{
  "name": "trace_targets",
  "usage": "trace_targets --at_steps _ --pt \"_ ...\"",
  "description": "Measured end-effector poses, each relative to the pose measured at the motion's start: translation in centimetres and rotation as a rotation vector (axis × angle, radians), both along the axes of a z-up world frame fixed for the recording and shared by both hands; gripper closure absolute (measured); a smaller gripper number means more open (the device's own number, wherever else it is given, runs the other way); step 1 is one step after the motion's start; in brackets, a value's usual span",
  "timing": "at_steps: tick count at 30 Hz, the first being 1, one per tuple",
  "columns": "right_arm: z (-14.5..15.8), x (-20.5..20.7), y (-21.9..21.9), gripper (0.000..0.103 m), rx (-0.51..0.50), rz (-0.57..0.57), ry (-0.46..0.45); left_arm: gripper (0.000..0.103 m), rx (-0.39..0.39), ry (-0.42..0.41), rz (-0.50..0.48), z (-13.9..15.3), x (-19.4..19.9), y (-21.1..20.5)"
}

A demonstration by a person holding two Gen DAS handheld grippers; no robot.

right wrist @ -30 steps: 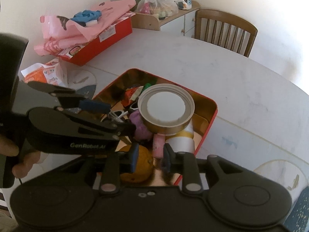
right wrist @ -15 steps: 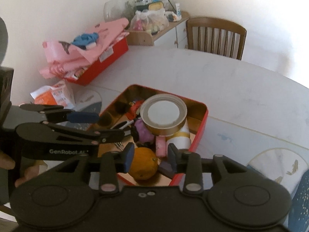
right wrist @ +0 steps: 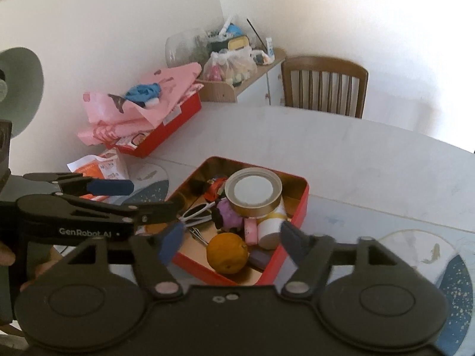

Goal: Organize rigid objects

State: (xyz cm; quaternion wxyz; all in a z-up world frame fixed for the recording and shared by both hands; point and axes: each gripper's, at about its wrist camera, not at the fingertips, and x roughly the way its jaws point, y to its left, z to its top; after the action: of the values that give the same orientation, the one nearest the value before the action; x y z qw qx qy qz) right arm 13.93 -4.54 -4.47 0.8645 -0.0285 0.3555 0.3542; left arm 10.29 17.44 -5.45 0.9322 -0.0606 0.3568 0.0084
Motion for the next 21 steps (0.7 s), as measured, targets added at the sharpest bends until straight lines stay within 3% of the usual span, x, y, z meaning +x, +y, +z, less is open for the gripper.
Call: trace_targets --at_steps 7,9,12,21 --pt "0.9 -1.7 -1.9 0.005 0.038 -0.018 -0.041 0.017 0.008 -0.004 -0.002 0.5 -1.7 -1.1" --pt "1.1 -2.2 -2.2 0.000 0.034 -0.034 -0.059 0.010 -0.006 -0.011 -0.011 0.8 -2.2 -1.3" --pt "1.0 -2.8 -2.8 0.000 0.036 -0.046 -0.068 0.002 -0.011 -0.027 -0.020 1.2 -3.0 -1.9" --pt "0.5 -4.0 -4.8 0.000 0.079 -0.091 -0.048 0.001 0.000 -0.040 -0.030 1.8 -4.5 -3.7"
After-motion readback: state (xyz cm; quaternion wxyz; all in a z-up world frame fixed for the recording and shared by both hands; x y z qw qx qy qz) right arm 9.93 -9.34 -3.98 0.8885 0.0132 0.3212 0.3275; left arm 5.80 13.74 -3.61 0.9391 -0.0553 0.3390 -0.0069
